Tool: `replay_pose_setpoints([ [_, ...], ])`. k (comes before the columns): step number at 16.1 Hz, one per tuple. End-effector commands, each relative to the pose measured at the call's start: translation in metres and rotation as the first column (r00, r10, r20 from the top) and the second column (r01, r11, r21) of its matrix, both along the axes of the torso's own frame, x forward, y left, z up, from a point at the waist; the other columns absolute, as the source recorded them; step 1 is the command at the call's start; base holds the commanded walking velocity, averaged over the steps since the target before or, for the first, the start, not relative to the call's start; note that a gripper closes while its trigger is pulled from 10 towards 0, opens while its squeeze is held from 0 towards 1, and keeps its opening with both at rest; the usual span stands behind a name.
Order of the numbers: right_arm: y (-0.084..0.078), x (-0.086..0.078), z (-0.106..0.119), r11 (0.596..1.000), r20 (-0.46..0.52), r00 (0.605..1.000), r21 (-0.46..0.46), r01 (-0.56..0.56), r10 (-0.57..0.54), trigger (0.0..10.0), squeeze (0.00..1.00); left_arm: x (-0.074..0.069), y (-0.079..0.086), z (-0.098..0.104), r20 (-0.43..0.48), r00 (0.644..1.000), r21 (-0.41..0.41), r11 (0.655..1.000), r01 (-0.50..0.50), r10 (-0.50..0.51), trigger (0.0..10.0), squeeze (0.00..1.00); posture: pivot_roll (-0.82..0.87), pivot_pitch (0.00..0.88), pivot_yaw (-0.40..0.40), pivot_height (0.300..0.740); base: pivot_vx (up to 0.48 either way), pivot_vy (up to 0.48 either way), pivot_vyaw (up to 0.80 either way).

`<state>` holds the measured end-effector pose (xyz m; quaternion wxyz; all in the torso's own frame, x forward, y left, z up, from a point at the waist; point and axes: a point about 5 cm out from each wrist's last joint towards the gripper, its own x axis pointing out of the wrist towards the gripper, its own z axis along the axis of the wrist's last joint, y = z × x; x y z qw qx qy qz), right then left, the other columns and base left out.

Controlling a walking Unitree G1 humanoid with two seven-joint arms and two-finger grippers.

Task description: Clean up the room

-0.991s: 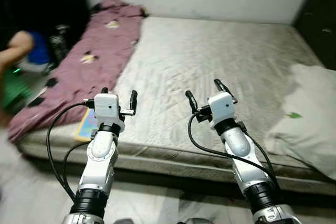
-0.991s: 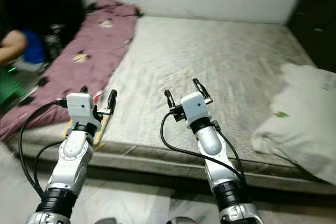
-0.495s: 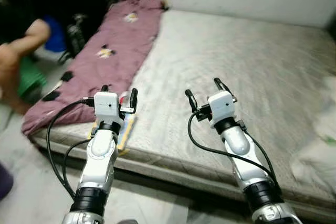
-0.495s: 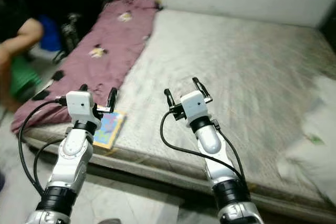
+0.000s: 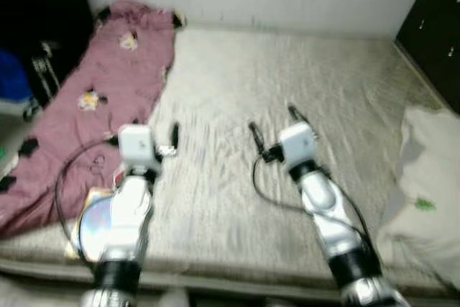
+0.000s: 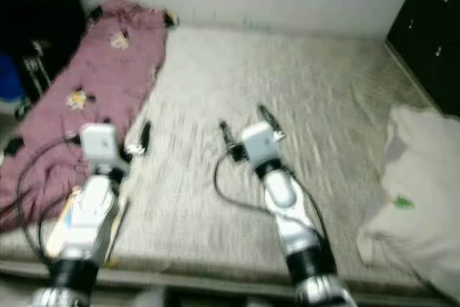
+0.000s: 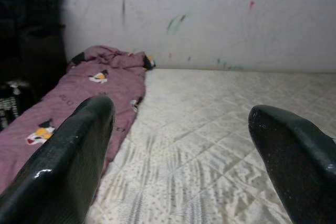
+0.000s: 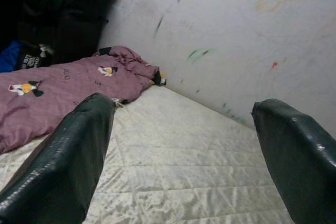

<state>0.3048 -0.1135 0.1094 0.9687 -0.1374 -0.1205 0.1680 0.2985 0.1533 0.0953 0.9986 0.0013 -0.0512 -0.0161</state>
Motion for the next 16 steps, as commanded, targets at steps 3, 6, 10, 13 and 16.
replay_pose_setpoints([
  [3,-0.009,-0.001,-0.003,1.000,-0.008,1.000,-0.014,0.020,-0.020,10.0,0.00,-0.001,-0.004,-0.003,-0.024,1.000,-0.009,1.000,-0.009,0.009,10.0,0.00,-0.04,0.000,0.007,0.740,0.000,0.000,0.00],
  [6,-0.009,0.000,-0.002,1.000,-0.008,1.000,-0.008,0.022,-0.023,10.0,0.00,-0.001,-0.004,-0.004,-0.031,0.999,-0.005,1.000,-0.022,0.022,10.0,0.00,-0.04,0.000,0.009,0.740,0.000,0.000,0.00],
  [10,-0.010,-0.001,-0.003,1.000,-0.013,0.999,-0.006,0.031,-0.031,10.0,0.00,-0.001,-0.005,-0.003,-0.032,0.999,0.008,1.000,-0.011,0.012,10.0,0.00,-0.04,0.000,0.009,0.740,0.000,0.000,-0.51],
  [13,-0.009,-0.005,-0.006,1.000,-0.020,0.999,-0.005,0.025,-0.025,10.0,0.00,-0.008,-0.008,-0.007,-0.037,0.999,0.007,1.000,0.013,-0.012,10.0,0.00,-0.03,0.000,0.002,0.740,0.000,-0.082,-0.18],
  [16,-0.009,-0.007,-0.005,1.000,-0.020,1.000,-0.008,0.017,-0.017,10.0,0.00,-0.011,-0.008,-0.007,-0.041,0.999,-0.003,1.000,0.014,-0.015,10.0,0.00,-0.03,0.000,-0.004,0.740,0.000,-0.245,0.00],
])
